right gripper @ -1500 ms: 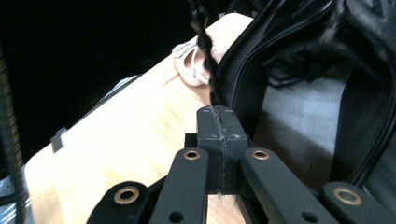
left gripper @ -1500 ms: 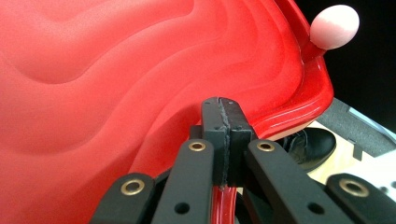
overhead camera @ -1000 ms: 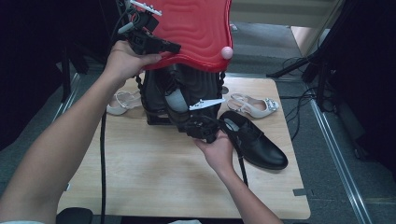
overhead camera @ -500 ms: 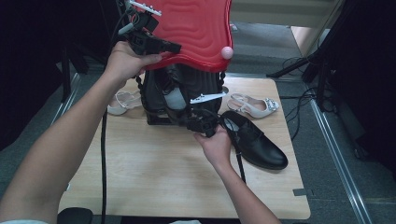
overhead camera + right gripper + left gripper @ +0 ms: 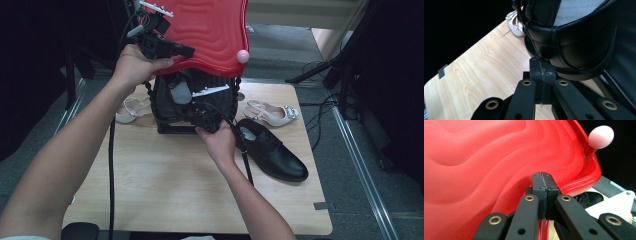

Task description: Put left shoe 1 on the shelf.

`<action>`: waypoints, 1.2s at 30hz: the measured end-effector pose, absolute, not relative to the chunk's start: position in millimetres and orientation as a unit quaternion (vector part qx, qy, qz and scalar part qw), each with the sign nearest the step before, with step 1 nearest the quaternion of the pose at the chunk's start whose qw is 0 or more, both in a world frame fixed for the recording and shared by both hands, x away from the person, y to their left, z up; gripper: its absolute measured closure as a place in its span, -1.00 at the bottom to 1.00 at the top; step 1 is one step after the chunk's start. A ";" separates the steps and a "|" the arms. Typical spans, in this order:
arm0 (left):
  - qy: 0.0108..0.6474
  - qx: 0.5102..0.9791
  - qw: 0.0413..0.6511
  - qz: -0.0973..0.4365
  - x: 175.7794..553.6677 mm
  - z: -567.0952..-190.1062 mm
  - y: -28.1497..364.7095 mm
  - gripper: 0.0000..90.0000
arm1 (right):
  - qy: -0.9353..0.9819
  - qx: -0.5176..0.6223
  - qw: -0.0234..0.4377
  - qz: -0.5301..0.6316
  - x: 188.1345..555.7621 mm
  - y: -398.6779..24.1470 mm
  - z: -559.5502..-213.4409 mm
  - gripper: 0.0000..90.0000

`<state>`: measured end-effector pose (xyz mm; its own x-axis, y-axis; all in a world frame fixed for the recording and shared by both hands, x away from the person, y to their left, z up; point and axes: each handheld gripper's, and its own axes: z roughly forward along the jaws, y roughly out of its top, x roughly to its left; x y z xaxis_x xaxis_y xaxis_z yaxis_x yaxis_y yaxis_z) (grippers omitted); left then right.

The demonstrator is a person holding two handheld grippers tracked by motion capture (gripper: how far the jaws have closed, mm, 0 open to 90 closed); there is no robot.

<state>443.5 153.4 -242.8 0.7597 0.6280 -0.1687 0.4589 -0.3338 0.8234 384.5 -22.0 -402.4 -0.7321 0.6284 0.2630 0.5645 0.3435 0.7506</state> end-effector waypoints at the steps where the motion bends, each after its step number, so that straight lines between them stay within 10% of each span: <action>1: 0.335 0.812 0.470 0.091 443.3 -242.8 153.2 1.00 | 0.818 0.366 0.038 0.442 386.2 -20.3 -402.0 1.00; 31: 0.347 0.804 0.475 0.084 443.2 -242.9 154.7 1.00 | 0.813 0.360 0.013 0.458 402.5 7.8 -416.2 1.00; 36: 0.334 0.806 0.482 0.081 432.2 -232.1 155.1 0.73 | 0.820 0.344 0.010 0.457 385.7 -9.3 -418.2 1.00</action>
<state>432.2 155.1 -232.1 0.7634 0.6170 -0.1914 0.4603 -0.3117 0.8312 385.7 -9.3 -418.2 -0.7632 0.5738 0.2971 0.5547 0.3460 0.7567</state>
